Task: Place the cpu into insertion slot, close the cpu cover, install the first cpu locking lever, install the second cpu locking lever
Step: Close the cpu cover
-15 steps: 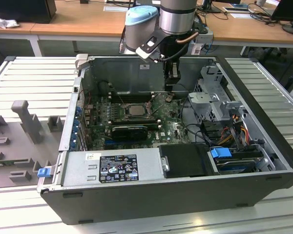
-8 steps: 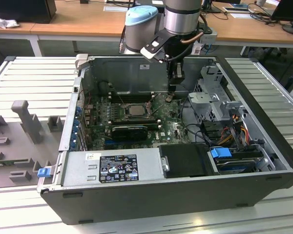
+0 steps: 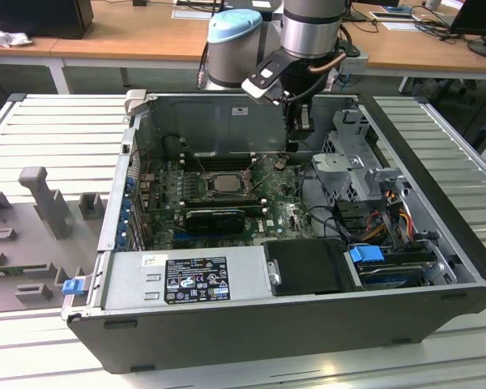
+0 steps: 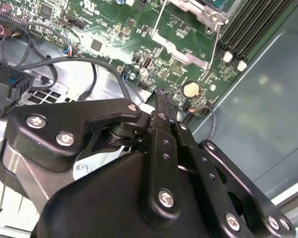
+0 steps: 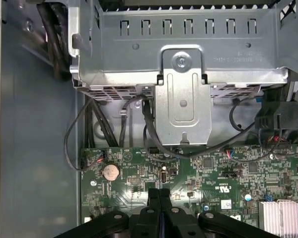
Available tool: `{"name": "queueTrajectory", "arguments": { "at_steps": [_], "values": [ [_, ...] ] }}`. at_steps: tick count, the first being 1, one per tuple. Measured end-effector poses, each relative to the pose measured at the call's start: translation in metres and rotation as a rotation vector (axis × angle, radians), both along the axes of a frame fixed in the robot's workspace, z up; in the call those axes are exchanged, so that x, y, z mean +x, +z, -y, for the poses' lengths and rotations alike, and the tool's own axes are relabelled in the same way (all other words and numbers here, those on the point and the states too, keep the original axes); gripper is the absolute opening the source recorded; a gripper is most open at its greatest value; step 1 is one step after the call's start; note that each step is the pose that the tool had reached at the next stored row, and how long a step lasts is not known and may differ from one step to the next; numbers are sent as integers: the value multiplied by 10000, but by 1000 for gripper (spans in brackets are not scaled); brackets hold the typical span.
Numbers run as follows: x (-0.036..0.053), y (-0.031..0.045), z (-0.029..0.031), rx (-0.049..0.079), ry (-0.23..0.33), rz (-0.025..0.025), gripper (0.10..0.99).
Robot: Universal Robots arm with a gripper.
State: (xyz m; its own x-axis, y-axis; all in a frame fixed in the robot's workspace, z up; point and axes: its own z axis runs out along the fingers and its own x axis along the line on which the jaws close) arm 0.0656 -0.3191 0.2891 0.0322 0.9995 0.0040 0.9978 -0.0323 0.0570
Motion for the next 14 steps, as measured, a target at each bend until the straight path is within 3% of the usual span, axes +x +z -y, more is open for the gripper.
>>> {"name": "queueTrajectory", "arguments": {
  "at_steps": [7, 14],
  "values": [
    [11, 78, 0, 0, 0, 0, 106],
    [85, 119, 0, 4, 1, -18, 106]
  ]
}}
